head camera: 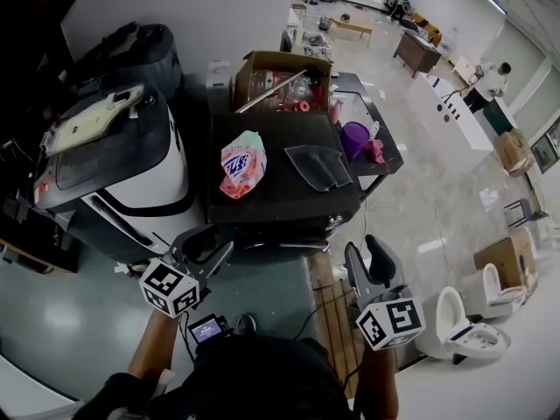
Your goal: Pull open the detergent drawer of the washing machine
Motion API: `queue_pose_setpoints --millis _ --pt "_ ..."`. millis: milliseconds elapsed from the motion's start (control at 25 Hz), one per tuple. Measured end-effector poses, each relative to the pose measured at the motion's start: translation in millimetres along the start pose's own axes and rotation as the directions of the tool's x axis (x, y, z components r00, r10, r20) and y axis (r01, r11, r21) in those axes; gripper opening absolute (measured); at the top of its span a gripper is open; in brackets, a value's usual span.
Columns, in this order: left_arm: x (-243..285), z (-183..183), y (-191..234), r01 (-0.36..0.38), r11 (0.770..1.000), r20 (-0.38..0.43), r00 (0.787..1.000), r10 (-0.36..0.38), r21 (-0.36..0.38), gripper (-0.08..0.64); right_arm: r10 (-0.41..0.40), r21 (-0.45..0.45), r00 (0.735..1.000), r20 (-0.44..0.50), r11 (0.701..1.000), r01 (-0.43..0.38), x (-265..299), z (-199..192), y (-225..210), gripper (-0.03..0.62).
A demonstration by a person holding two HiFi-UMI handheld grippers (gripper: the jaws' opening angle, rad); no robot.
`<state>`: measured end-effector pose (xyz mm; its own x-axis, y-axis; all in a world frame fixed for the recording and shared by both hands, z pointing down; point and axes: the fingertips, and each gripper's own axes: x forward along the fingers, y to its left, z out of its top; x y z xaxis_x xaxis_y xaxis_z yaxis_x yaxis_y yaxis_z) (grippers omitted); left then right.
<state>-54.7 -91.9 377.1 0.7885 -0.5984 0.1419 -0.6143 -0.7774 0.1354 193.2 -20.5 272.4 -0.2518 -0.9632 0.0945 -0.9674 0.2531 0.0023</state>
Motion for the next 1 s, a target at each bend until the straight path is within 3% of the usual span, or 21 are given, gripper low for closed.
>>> queue_pose_setpoints --millis 400,1000 --pt "-2 0 25 0.009 0.999 0.022 1.0 -0.008 -0.04 0.225 -0.007 -0.02 1.0 -0.018 1.0 0.007 29 7 15 0.152" --pt "-17 -17 50 -0.144 0.979 0.029 0.988 0.15 -0.144 0.225 0.206 -0.036 0.978 -0.018 0.978 -0.206 108 13 34 0.152"
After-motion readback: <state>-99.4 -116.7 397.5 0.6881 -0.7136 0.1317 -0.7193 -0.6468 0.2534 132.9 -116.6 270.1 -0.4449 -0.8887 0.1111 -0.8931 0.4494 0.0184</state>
